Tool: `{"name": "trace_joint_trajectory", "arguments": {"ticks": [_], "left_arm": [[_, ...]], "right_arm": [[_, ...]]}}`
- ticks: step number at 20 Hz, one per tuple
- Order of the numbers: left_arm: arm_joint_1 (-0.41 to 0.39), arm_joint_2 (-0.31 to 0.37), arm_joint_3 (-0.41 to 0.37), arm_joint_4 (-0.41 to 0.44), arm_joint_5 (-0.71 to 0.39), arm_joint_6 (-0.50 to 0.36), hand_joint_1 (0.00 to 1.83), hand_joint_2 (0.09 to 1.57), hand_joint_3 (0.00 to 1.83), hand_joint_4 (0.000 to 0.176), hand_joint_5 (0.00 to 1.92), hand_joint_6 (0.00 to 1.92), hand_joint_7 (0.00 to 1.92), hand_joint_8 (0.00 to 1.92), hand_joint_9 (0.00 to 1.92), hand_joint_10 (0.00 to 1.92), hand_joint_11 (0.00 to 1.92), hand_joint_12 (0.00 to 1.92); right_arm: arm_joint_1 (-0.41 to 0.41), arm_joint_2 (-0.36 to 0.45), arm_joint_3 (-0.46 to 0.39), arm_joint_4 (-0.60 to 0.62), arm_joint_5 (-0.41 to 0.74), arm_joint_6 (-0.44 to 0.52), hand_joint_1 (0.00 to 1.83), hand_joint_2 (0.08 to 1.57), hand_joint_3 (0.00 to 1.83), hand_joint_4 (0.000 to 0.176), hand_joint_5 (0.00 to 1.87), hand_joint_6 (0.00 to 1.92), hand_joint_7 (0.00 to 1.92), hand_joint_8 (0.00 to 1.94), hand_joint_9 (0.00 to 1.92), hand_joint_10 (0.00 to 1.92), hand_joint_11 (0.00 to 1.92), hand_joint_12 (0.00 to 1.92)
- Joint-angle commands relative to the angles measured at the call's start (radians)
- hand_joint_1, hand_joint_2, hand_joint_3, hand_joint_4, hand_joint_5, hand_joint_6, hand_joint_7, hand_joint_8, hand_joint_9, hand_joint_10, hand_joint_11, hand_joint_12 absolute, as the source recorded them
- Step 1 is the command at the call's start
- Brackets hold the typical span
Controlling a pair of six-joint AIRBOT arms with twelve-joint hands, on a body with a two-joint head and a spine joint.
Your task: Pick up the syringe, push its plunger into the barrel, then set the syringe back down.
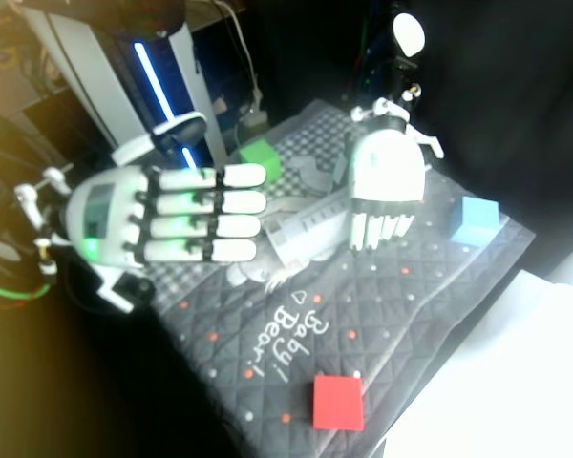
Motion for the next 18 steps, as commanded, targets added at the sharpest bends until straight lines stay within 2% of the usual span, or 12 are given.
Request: {"name": "trace_joint_trajectory", "arguments": {"ticks": [1,2,3,4,5,6,7,8,11,14,15,18], "left_arm": [[-0.011,-0.001,-0.005,-0.011,-0.061,-0.001,1.07,1.37,0.0,0.019,0.61,1.53,0.59,1.69,0.46,1.8,0.32,1.92],[-0.008,0.001,-0.01,-0.012,-0.065,-0.001,1.09,1.32,0.0,0.025,0.65,1.47,0.62,1.59,0.42,1.56,0.18,1.83],[-0.006,0.002,-0.012,-0.012,-0.067,-0.001,1.02,1.3,0.0,0.0,0.65,1.46,0.63,0.64,0.47,0.93,0.07,1.44],[-0.004,0.001,-0.013,-0.011,-0.07,-0.001,0.95,1.32,0.0,0.0,0.61,1.53,0.64,0.37,0.48,0.66,0.01,1.3],[-0.003,0.001,-0.014,-0.012,-0.072,-0.001,0.95,1.32,0.0,0.0,0.61,1.53,0.64,0.37,0.48,0.66,0.01,1.3],[-0.002,0.002,-0.018,-0.011,-0.075,-0.001,0.82,1.33,0.0,0.0,0.52,0.65,0.54,0.04,0.43,0.16,0.0,0.8],[-0.001,0.003,-0.02,-0.011,-0.079,-0.001,0.82,1.33,0.0,0.0,0.52,0.65,0.54,0.04,0.43,0.16,0.0,0.8],[-0.001,0.005,-0.022,-0.011,-0.082,-0.001,0.72,1.33,0.0,0.0,0.66,0.15,0.4,0.0,0.32,0.01,0.0,0.44],[0.0,0.014,-0.032,-0.011,-0.09,-0.001,0.57,1.32,0.0,0.0,0.51,0.0,0.16,0.0,0.04,0.0,0.0,0.02],[0.003,0.025,-0.043,-0.011,-0.098,-0.001,0.46,1.28,0.0,0.061,0.32,0.0,0.05,0.0,0.0,0.0,0.0,0.0],[0.003,0.03,-0.046,-0.01,-0.102,-0.001,0.33,1.15,0.0,0.165,0.09,0.0,0.0,0.0,0.0,0.0,0.0,0.0],[0.006,0.042,-0.057,-0.008,-0.11,-0.001,0.16,0.91,0.0,0.176,0.0,0.0,0.0,0.0,0.0,0.0,0.0,0.0]], "right_arm": [[0.007,0.009,-0.001,0.012,0.121,0.005,0.0,0.9,0.0,0.0,0.02,0.0,0.02,0.0,0.01,0.0,0.02,0.01],[0.007,0.009,-0.001,0.012,0.121,0.005,0.0,0.88,0.0,0.0,0.01,0.0,0.01,0.0,0.0,0.0,0.02,0.0],[0.007,0.009,-0.001,0.012,0.121,0.005,0.0,0.87,0.0,0.0,0.01,0.0,0.02,0.0,0.0,0.0,0.01,0.0],[0.007,0.009,-0.001,0.012,0.121,0.005,0.0,0.87,0.0,0.0,0.01,0.0,0.01,0.0,0.0,0.0,0.0,0.0],[0.007,0.009,-0.001,0.012,0.121,0.005,0.0,0.87,0.0,0.0,0.01,0.0,0.01,0.0,0.0,0.0,0.0,0.0],[0.007,0.009,-0.002,0.012,0.121,0.005,0.0,0.89,0.0,0.0,0.01,0.0,0.02,0.0,0.01,0.0,0.01,0.0],[0.007,0.009,-0.002,0.012,0.121,0.005,0.0,0.89,0.0,0.0,0.01,0.0,0.02,0.0,0.01,0.0,0.01,0.0],[0.007,0.009,-0.002,0.012,0.121,0.005,0.0,0.9,0.01,0.0,0.0,0.0,0.01,0.0,0.0,0.0,0.02,0.01],[0.007,0.009,-0.001,0.012,0.121,0.005,0.0,0.88,0.0,0.0,0.0,0.0,0.01,0.0,0.0,0.0,0.0,0.0],[0.007,0.009,-0.001,0.012,0.122,0.005,0.0,0.87,0.0,0.0,0.0,0.0,0.0,0.0,0.0,0.0,0.0,0.0],[0.007,0.009,-0.001,0.012,0.122,0.005,0.0,0.88,0.0,0.0,0.0,0.0,0.0,0.0,0.0,0.0,0.0,0.0],[0.007,0.009,-0.001,0.012,0.122,0.005,0.02,0.86,0.0,0.0,0.0,0.0,0.0,0.0,0.0,0.0,0.0,0.0]]}}
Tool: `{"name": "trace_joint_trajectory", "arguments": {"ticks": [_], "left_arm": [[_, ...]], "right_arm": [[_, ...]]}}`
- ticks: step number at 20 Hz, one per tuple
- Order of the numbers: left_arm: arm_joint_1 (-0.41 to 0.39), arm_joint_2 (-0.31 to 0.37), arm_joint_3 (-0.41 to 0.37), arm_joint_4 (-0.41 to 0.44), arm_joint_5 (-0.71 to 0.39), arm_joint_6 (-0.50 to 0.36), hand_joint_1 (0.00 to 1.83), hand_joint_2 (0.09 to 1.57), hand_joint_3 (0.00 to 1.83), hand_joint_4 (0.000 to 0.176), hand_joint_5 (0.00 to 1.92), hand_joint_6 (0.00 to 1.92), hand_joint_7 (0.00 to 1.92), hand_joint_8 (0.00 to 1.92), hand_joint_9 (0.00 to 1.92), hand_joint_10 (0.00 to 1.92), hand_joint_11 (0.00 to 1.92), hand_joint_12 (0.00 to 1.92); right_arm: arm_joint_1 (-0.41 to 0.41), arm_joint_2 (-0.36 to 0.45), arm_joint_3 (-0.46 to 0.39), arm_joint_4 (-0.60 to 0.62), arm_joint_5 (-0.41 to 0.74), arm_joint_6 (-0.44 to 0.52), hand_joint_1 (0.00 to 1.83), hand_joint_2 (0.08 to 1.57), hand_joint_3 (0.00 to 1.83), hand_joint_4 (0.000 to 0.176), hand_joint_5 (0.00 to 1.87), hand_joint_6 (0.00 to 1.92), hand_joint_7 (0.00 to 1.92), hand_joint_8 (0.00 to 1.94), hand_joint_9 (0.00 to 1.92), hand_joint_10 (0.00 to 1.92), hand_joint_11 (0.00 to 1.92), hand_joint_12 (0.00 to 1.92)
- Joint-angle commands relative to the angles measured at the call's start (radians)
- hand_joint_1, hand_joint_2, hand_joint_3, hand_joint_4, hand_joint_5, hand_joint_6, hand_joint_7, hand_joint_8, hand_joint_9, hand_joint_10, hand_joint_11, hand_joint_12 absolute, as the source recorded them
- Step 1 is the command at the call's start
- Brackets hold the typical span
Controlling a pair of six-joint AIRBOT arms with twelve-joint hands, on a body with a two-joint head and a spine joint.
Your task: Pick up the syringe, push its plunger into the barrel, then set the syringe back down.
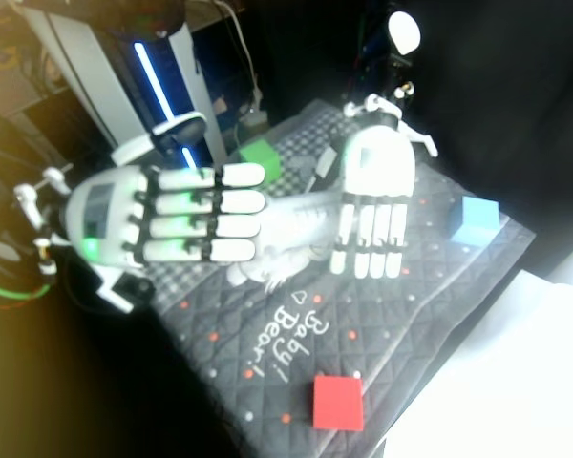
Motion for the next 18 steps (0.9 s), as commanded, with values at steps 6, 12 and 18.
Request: {"name": "trace_joint_trajectory", "arguments": {"ticks": [6,12,18], "left_arm": [[0.01,0.012,-0.015,-0.013,-0.073,-0.005,0.21,0.76,0.0,0.176,0.0,0.0,0.0,0.0,0.0,0.0,0.0,0.0],[0.011,0.097,-0.05,-0.118,-0.133,0.042,0.16,0.71,0.0,0.176,0.0,0.0,0.0,0.0,0.0,0.0,0.0,0.0],[0.021,0.299,-0.205,-0.417,-0.245,0.357,0.27,0.72,0.0,0.176,0.0,0.0,0.0,0.0,0.0,0.0,0.0,0.0]], "right_arm": [[0.007,0.009,-0.001,0.01,0.122,0.004,0.01,0.87,0.0,0.0,0.01,0.0,0.01,0.0,0.0,0.0,0.01,0.01],[0.007,0.012,-0.006,0.01,0.127,0.004,0.03,0.79,0.0,0.0,0.01,0.0,0.0,0.0,0.0,0.0,0.0,0.0],[0.003,0.031,-0.02,0.009,0.134,0.004,0.09,0.95,0.0,0.0,0.02,0.01,0.04,0.01,0.04,0.01,0.05,0.02]]}}
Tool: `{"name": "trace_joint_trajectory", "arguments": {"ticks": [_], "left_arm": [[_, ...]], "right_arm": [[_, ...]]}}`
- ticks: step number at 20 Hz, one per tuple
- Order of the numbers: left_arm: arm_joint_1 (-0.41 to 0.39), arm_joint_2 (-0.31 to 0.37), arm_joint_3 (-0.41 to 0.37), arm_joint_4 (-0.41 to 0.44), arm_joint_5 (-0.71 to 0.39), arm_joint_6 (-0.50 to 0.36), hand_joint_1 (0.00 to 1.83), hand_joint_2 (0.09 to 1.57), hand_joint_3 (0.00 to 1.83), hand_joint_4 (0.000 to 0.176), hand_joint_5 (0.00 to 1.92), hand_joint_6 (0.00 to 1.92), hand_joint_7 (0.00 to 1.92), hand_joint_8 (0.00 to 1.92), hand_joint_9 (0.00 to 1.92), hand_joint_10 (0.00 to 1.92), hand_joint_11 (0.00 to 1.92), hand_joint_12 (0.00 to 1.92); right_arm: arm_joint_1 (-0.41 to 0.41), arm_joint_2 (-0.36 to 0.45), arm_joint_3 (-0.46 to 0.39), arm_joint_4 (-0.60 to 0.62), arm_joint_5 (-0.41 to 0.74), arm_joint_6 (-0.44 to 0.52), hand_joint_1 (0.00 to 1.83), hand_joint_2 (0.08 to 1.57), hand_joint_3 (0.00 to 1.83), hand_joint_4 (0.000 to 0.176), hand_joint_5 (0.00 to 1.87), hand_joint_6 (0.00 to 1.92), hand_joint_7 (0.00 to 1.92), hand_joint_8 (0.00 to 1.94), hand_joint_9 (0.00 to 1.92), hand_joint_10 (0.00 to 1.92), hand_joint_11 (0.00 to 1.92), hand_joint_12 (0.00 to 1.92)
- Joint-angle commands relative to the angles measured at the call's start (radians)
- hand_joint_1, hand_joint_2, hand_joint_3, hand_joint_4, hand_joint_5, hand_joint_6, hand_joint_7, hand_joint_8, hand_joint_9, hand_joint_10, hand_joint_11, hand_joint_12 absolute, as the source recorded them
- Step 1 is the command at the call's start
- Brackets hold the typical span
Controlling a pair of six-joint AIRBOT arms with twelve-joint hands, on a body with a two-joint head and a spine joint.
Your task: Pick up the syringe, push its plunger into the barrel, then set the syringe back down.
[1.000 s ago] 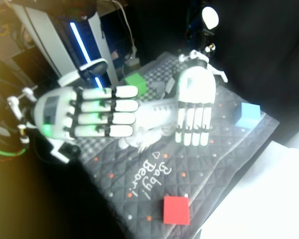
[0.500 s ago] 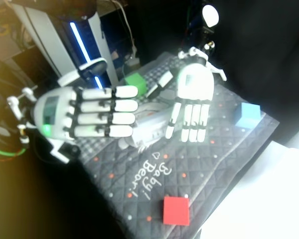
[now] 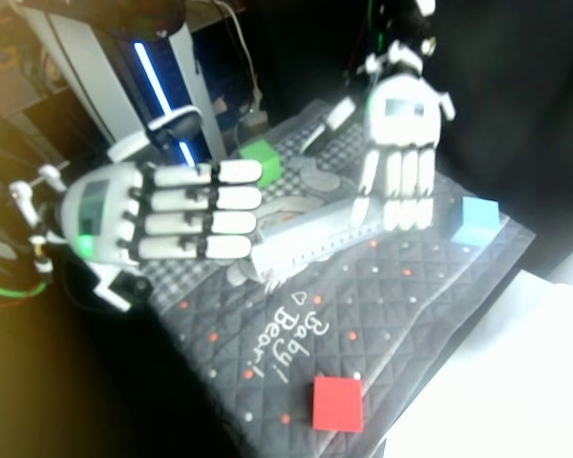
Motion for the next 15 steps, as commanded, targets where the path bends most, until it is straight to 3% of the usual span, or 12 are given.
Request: {"name": "trace_joint_trajectory", "arguments": {"ticks": [1,2,3,4,5,6,7,8,10,12,13,15], "left_arm": [[-0.001,0.02,-0.016,-0.058,-0.131,0.036,0.32,0.74,0.01,0.163,0.0,0.0,0.0,0.0,0.0,0.0,0.0,0.0],[0.011,0.059,-0.051,-0.118,-0.164,0.097,0.33,0.76,0.02,0.146,0.0,0.0,0.0,0.0,0.0,0.0,0.0,0.0],[0.028,0.099,-0.084,-0.175,-0.202,0.145,0.38,0.81,0.03,0.109,0.0,0.0,0.0,0.0,0.0,0.0,0.0,0.0],[0.046,0.125,-0.107,-0.224,-0.229,0.194,0.38,0.81,0.03,0.109,0.0,0.0,0.0,0.0,0.0,0.0,0.0,0.0],[0.072,0.155,-0.133,-0.284,-0.264,0.244,0.05,1.25,0.04,0.145,0.0,0.0,0.0,0.0,0.0,0.0,0.0,0.0],[0.102,0.186,-0.156,-0.341,-0.315,0.296,0.01,1.22,0.0,0.131,0.03,0.01,0.0,0.0,0.0,0.0,0.0,0.0],[0.134,0.212,-0.175,-0.389,-0.379,0.33,0.28,0.95,0.0,0.167,0.0,0.0,0.0,0.0,0.0,0.0,0.0,0.0],[0.151,0.225,-0.184,-0.415,-0.417,0.342,0.41,0.68,0.0,0.174,0.0,0.0,0.0,0.0,0.0,0.0,0.0,0.0],[0.179,0.243,-0.193,-0.459,-0.492,0.359,0.44,0.64,0.0,0.176,0.0,0.0,0.0,0.0,0.0,0.0,0.0,0.0],[0.19,0.248,-0.194,-0.485,-0.556,0.369,0.39,0.76,0.0,0.004,0.0,0.0,0.0,0.0,0.0,0.0,0.0,0.0],[0.19,0.248,-0.193,-0.489,-0.574,0.376,0.38,0.87,0.0,0.0,0.0,0.0,0.0,0.0,0.0,0.0,0.0,0.0],[0.194,0.248,-0.194,-0.495,-0.611,0.379,0.49,0.79,0.0,0.036,0.0,0.0,0.0,0.0,0.0,0.0,0.0,0.0]], "right_arm": [[0.002,0.011,-0.003,0.014,0.129,0.004,0.16,0.89,0.0,0.0,0.06,0.01,0.08,0.01,0.07,0.01,0.08,0.03],[-0.002,0.018,-0.008,0.014,0.138,0.004,0.23,0.88,0.0,0.0,0.08,0.01,0.09,0.01,0.08,0.01,0.09,0.03],[-0.004,0.021,-0.011,0.014,0.146,0.004,0.27,0.88,0.0,0.0,0.08,0.01,0.08,0.0,0.07,0.0,0.07,0.02],[-0.005,0.023,-0.014,0.014,0.153,0.003,0.27,0.88,0.0,0.0,0.08,0.01,0.08,0.0,0.07,0.0,0.07,0.02],[-0.007,0.023,-0.015,0.014,0.159,0.0,0.27,0.82,0.0,0.0,0.1,0.01,0.1,0.01,0.1,0.01,0.12,0.04],[-0.008,0.023,-0.018,0.014,0.163,-0.008,0.28,0.78,0.0,0.0,0.13,0.01,0.14,0.01,0.15,0.01,0.16,0.05],[-0.009,0.028,-0.023,0.014,0.167,-0.02,0.3,0.79,0.0,0.0,0.13,0.0,0.11,0.0,0.09,0.0,0.09,0.01],[-0.01,0.032,-0.027,0.014,0.172,-0.026,0.3,0.81,0.01,0.0,0.09,0.0,0.07,0.0,0.04,0.0,0.03,0.0],[-0.014,0.038,-0.028,0.015,0.196,-0.034,0.35,0.83,0.01,0.0,0.06,0.0,0.02,0.01,0.0,0.0,0.0,0.0],[-0.015,0.043,-0.028,0.015,0.205,-0.046,0.27,0.93,0.02,0.0,0.0,0.0,0.0,0.0,0.0,0.0,0.0,0.0],[-0.016,0.045,-0.028,0.014,0.207,-0.047,0.29,0.92,0.0,0.0,0.0,0.0,0.0,0.0,0.0,0.0,0.0,0.0],[-0.028,0.049,-0.028,0.015,0.224,-0.052,0.33,0.88,0.0,0.0,0.04,0.01,0.0,0.0,0.0,0.0,0.06,0.03]]}}
